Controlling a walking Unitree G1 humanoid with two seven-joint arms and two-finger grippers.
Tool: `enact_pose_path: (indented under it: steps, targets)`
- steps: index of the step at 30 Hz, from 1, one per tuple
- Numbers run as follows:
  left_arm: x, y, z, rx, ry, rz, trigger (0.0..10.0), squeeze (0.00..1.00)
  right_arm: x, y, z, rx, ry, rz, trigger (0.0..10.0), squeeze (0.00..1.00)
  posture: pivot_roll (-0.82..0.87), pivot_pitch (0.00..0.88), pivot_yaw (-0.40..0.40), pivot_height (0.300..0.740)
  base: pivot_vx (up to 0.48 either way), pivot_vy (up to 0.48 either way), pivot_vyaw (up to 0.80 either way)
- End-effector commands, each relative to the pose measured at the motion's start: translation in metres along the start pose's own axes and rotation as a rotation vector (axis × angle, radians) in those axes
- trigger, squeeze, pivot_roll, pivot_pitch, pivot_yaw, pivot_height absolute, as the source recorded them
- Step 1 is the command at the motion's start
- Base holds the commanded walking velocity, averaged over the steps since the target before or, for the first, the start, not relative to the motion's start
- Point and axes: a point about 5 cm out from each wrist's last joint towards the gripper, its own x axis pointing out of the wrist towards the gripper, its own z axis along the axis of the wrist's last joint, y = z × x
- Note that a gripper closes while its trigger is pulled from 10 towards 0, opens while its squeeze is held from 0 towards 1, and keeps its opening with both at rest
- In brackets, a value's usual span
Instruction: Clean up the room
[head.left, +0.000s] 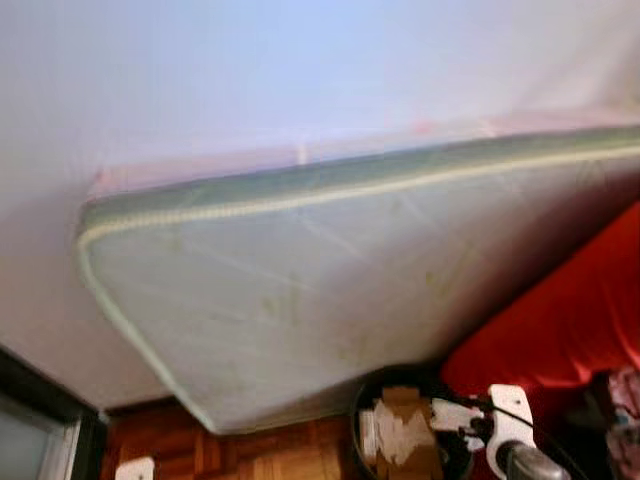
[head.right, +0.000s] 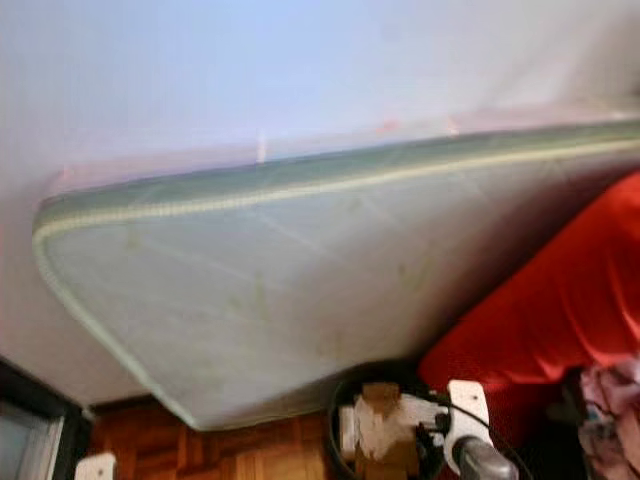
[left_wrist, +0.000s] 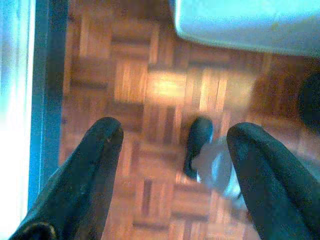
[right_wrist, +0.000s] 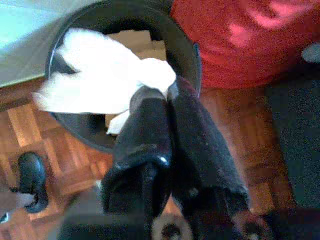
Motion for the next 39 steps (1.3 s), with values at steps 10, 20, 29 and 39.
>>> enact_pose_path:
  steps: [10, 20, 29, 39]
  targets:
    - [-0.003, -0.006, -0.006, -0.026, -0.046, -0.059, 10.0, 0.0, -0.006, -0.013, -0.01, 0.008, -0.009, 0.011, 10.0, 0.0, 0.01, 0.157, -0.053, 0.74, 0.121, 0.0, 0.0]
    - [-0.008, -0.007, -0.01, -0.042, -0.105, -0.101, 10.0, 0.0, -0.01, -0.018, -0.014, 0.002, -0.03, 0.061, 10.0, 0.0, 0.03, 0.215, -0.067, 0.74, 0.0, 0.0, 0.0]
    - [-0.016, -0.004, -0.021, -0.076, -0.165, -0.12, 10.0, 0.0, -0.016, -0.026, -0.023, 0.006, -0.055, 0.088, 10.0, 0.0, 0.07, 0.289, -0.086, 0.74, 0.0, 0.0, 0.0]
    - [-0.027, -0.11, 0.082, -0.041, -0.654, -0.284, 10.0, 0.0, -0.022, -0.03, -0.028, 0.043, -0.117, 0.122, 10.0, 0.0, 0.1, 0.325, -0.084, 0.74, 0.0, 0.0, 0.0]
